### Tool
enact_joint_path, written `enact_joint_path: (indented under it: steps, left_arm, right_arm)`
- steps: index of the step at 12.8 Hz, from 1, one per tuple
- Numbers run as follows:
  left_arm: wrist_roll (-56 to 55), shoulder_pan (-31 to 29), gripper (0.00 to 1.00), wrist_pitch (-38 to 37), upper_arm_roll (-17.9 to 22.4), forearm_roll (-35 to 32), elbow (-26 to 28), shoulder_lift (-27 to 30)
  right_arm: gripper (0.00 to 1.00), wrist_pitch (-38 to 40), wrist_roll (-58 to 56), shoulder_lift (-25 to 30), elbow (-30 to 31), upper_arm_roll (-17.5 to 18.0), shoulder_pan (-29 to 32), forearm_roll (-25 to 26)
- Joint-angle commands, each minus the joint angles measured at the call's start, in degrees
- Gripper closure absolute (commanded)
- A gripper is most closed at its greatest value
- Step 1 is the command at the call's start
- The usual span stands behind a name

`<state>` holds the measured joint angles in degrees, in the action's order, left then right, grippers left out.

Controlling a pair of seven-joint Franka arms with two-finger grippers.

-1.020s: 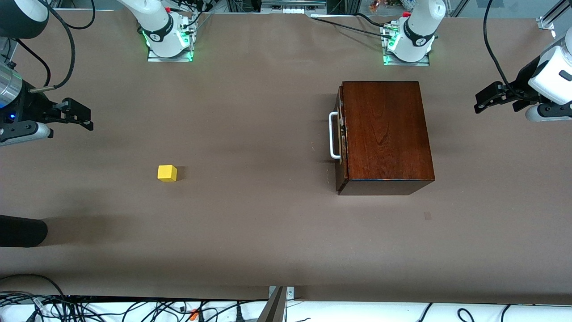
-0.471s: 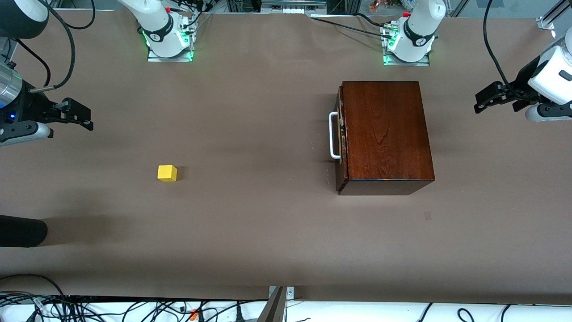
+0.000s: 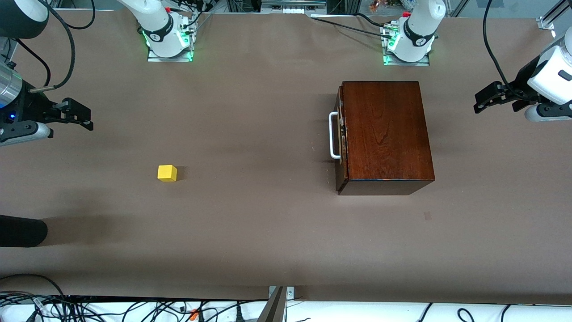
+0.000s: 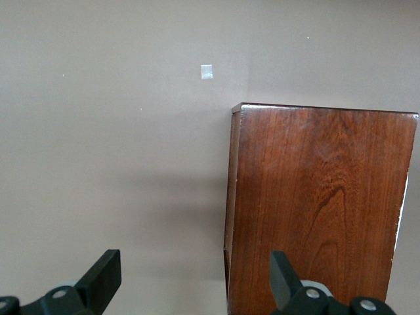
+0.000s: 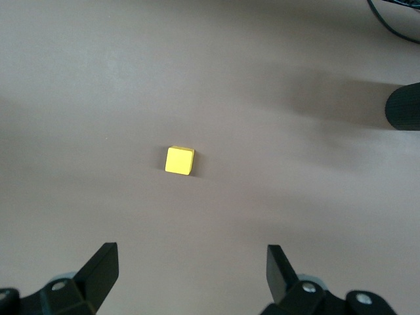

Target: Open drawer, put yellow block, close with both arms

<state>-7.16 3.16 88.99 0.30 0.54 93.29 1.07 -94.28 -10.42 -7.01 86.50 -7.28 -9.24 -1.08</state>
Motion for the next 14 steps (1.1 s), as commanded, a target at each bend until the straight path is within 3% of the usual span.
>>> enact_joint_path:
  steps: [1, 3, 6, 10, 14]
  left_arm:
    - [0.48, 0.18, 0.0, -1.28, -2.31, 0.17, -1.88, -0.98]
    - [0.05, 0.18, 0.0, -1.28, -4.86, 0.25, -1.88, -2.21]
    - [-7.14, 0.18, 0.0, -0.49, -13.37, 0.52, -1.97, -6.94]
    - [-19.35, 0.7, 0.0, 9.76, -23.74, 0.08, -1.88, -15.54]
    - [-37.69, 13.68, 0.0, 19.28, -24.39, -10.17, -1.97, -24.87]
  right_arm:
    - [0.0, 1.03, -1.18, -0.37, -1.16, -0.1, 0.36, -0.86]
    - [0.0, 1.03, -1.27, -0.37, -1.16, -0.1, 0.36, -0.86]
    - [0.0, 1.03, -1.27, -0.37, -1.16, -0.1, 0.36, -0.86]
    - [0.0, 1.03, -1.27, -0.37, -1.16, -0.1, 0.36, -0.86]
    - [0.0, 1.03, -1.27, -0.37, -1.16, -0.1, 0.36, -0.86]
